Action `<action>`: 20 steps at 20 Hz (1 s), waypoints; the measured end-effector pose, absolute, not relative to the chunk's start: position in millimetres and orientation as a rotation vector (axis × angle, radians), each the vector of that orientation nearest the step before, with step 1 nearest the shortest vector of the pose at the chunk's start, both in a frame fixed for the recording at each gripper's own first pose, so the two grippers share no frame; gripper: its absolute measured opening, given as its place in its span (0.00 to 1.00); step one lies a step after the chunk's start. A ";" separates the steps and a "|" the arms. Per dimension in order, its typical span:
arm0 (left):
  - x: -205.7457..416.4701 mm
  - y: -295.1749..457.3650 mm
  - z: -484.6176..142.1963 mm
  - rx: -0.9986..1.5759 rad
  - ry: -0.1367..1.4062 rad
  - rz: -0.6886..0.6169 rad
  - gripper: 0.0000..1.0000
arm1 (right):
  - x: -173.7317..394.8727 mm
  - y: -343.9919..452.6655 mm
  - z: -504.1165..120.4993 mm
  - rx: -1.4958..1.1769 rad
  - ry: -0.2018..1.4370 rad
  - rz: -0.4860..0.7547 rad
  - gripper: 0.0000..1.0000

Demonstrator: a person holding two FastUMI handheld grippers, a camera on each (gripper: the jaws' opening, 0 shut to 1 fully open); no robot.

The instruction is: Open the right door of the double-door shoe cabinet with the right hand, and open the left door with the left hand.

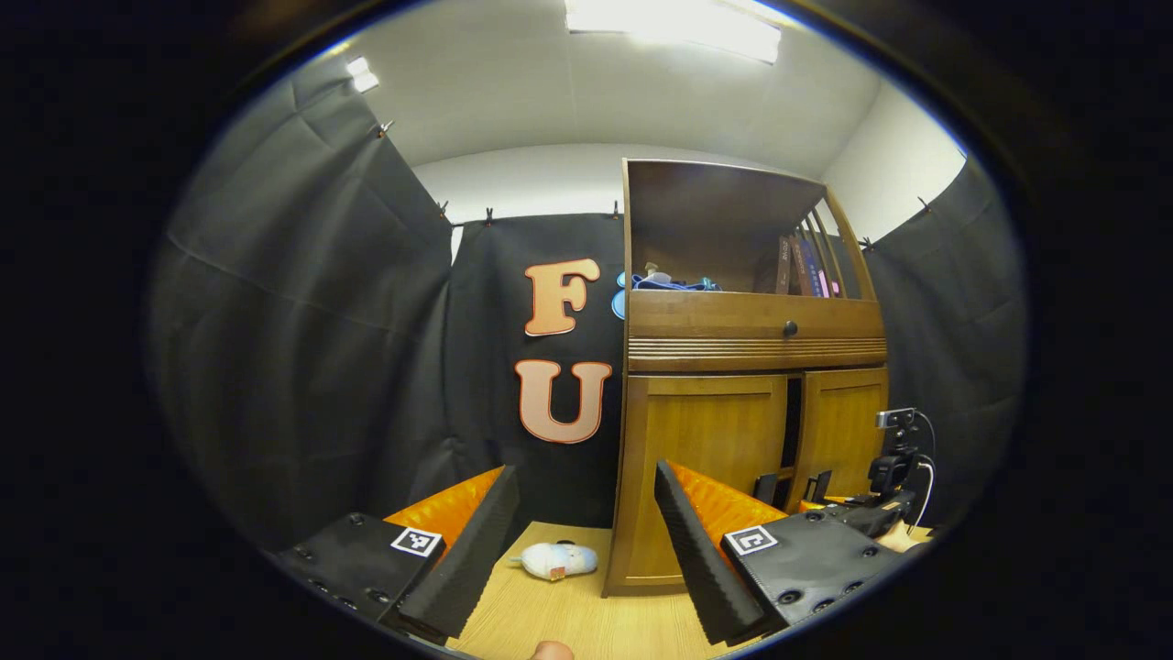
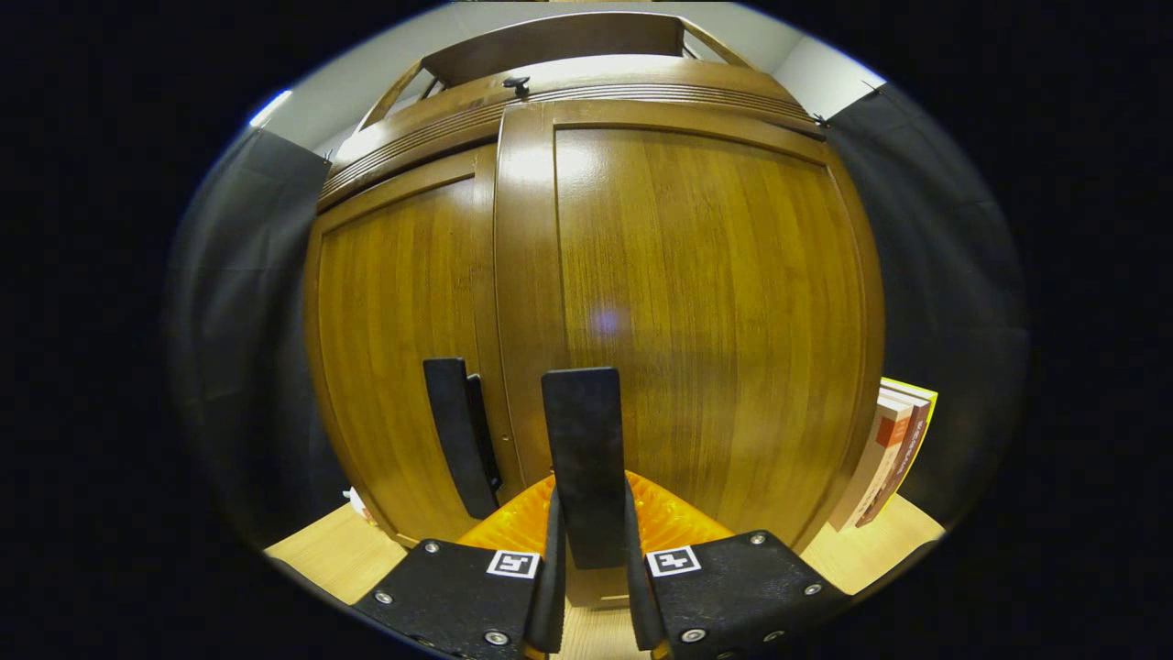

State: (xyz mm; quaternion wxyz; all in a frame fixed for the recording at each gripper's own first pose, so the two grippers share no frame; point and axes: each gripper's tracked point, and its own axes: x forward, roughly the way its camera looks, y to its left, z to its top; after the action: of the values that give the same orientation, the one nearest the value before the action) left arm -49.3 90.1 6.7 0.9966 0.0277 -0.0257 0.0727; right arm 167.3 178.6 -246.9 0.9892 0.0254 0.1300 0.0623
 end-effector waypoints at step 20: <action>-64.2 19.1 7.3 0.034 -0.036 0.001 0.94 | 59.0 99.7 -218.6 0.018 0.278 0.131 0.29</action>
State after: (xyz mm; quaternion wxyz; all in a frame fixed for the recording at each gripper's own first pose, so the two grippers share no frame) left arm -64.2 19.1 7.3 0.9997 0.0170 -0.0181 0.0007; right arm 59.0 99.7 -218.6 0.9881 0.0089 0.1387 0.0654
